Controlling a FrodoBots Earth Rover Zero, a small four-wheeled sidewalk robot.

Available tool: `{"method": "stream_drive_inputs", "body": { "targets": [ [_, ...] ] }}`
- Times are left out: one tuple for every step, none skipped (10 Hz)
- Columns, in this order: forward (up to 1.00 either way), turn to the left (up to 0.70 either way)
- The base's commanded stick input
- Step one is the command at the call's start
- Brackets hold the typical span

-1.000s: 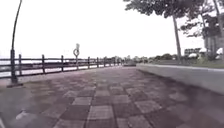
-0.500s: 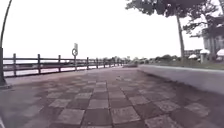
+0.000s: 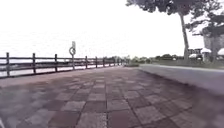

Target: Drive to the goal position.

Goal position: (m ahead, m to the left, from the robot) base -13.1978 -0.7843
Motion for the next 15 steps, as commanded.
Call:
{"method": "stream_drive_inputs", "body": {
  "targets": [
    [1.0, -0.04],
    [1.0, -0.25],
    [1.0, -0.39],
    [1.0, -0.28],
    [1.0, 0.0],
    [1.0, 0.0],
    [1.0, 0.0],
    [1.0, 0.0],
    [1.0, 0.0],
    [1.0, 0.0],
    [1.0, 0.0],
    [1.0, 0.0],
    [1.0, 0.0],
    [1.0, 0.0],
    [1.0, 0.0]
  ]
}}
